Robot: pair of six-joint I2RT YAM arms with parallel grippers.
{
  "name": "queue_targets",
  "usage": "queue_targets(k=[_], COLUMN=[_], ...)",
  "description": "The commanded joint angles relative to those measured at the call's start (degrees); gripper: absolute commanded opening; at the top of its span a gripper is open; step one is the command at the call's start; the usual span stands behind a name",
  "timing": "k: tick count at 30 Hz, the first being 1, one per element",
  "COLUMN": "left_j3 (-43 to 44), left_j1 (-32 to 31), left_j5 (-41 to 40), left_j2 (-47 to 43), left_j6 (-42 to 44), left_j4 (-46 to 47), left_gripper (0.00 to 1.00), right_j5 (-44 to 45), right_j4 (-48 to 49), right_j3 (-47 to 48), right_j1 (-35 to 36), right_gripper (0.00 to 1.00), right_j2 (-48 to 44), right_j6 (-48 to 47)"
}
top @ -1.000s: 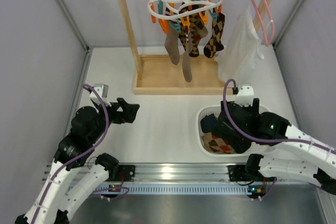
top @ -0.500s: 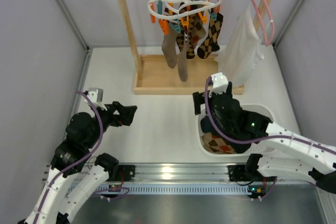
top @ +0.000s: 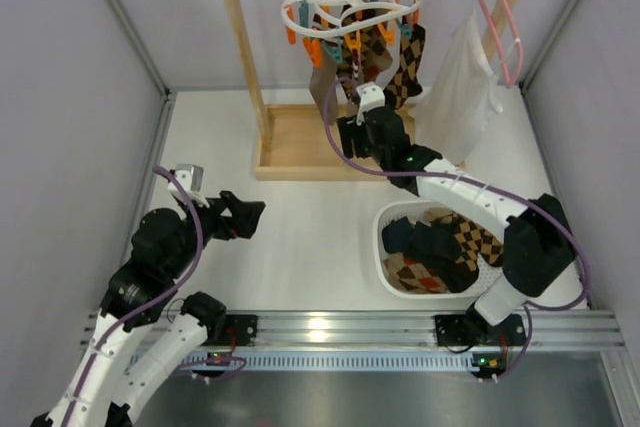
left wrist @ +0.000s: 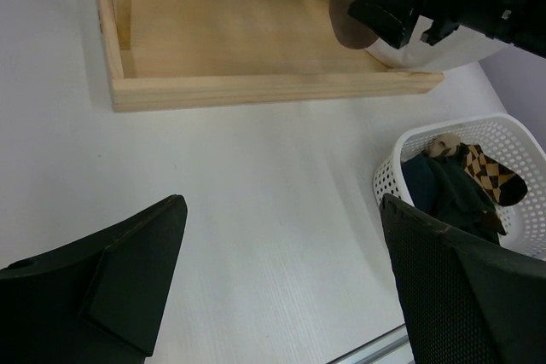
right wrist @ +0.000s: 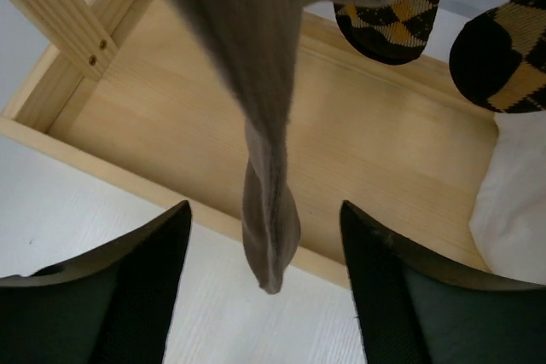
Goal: Remove the socks clipped to the hanger
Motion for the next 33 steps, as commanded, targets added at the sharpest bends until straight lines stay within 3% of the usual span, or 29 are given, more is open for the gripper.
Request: queue_targets(k=[1, 2, 3, 5, 8, 10, 11, 14, 20, 28, 33], left_j3=[-0.3, -0.3, -0.3, -0.2, 1.9, 5.1, 9.6, 20.8, 42.3, 65.7, 78.3], left_j1=[-0.1, -0.1, -0.1, -0.2, -0.1, -0.2, -0.2, -0.1, -0.4, -4.7, -11.8], left_j5=[0.9, 0.9, 0.6, -1.0, -2.5, 0.2, 4.3, 6.7, 14.0, 12.5, 12.2], left_j2=[0.9, 1.0, 1.0, 1.2, 4.0, 9.7, 11.8, 20.0, 33.3, 47.8, 59.9], left_j6=[-0.2, -0.2, -0.2, -0.7, -2.2, -2.8, -3.8, -5.3, -8.0, -7.0, -2.1], left_j4=[0.9, 1.0, 0.9, 1.0, 0.8, 0.9, 0.8, 1.0, 1.0, 0.9, 1.2], left_gripper=[0.98, 0.98, 0.98, 0.98, 0.98, 0.99, 0.99, 0.99, 0.97, 0.98, 0.98], right_j5=[-3.5, -4.2, -5.1, -5.7, -4.3, -2.4, -1.9, 2.7, 8.2, 11.7, 9.9], right_j4=[9.9, 10.7, 11.7, 14.7, 19.2, 22.3, 23.3, 25.3, 22.3, 16.1, 15.8], right_j3=[2.8, 2.6, 1.9, -0.1, -3.1, -4.4, -5.9, -7.4, -6.5, -1.3, 0.4], right_j1=[-2.6, -2.6, -2.5, -2.3, -0.3, 1.2, 2.8, 6.4, 11.6, 14.5, 15.3], right_gripper=[0.64, 0.53, 0.29, 0.14, 0.01, 0.0, 0.0, 0.0, 0.0, 0.0, 0.0], right_j2=[3.1, 3.5, 3.8, 3.7, 2.8, 2.1, 1.9, 1.2, 2.1, 5.9, 6.8], right_j6=[-1.1, -1.0, -0.3, 1.5, 2.0, 2.1, 1.6, 1.4, 0.5, 1.4, 2.7])
